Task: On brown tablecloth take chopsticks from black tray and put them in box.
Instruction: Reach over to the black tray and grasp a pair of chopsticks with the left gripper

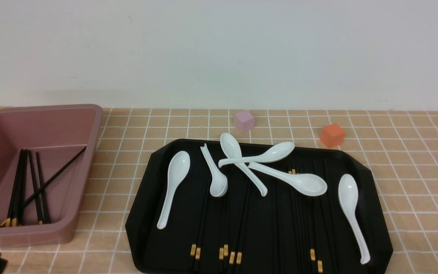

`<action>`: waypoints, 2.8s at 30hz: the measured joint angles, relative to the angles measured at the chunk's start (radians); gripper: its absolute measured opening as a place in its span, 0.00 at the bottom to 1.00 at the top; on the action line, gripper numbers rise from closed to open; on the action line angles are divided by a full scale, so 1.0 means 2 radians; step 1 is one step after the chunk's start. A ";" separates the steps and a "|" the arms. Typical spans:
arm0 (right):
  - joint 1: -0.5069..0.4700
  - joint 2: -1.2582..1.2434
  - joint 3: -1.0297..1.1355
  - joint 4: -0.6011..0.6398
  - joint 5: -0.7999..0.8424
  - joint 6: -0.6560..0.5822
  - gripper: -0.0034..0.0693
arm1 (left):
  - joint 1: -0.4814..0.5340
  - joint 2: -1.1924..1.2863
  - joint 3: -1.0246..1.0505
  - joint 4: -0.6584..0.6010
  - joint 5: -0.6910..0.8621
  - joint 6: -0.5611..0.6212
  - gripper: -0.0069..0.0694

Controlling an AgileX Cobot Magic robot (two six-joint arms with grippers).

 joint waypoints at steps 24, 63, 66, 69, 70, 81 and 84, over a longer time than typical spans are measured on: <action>0.000 0.000 0.000 0.000 0.000 0.000 0.38 | 0.000 0.572 -0.513 0.225 0.516 0.345 0.07; 0.000 0.000 0.000 0.000 0.000 0.000 0.38 | -0.255 0.974 -0.682 0.429 0.411 0.163 0.50; 0.000 0.000 0.000 0.000 0.000 0.000 0.38 | -0.255 0.985 -0.682 0.429 0.400 0.163 0.50; 0.000 0.000 0.000 0.000 0.000 0.000 0.38 | -0.255 0.996 -0.682 0.429 0.395 0.163 0.50; 0.000 0.000 0.000 0.000 0.000 0.000 0.38 | -0.255 0.999 -0.682 0.429 0.394 0.163 0.50; 0.000 0.000 0.000 0.000 0.000 0.000 0.38 | -0.255 1.019 -0.691 0.431 0.399 0.163 0.49; 0.000 0.000 0.000 0.000 0.000 0.000 0.38 | -0.255 1.020 -0.691 0.432 0.403 0.163 0.46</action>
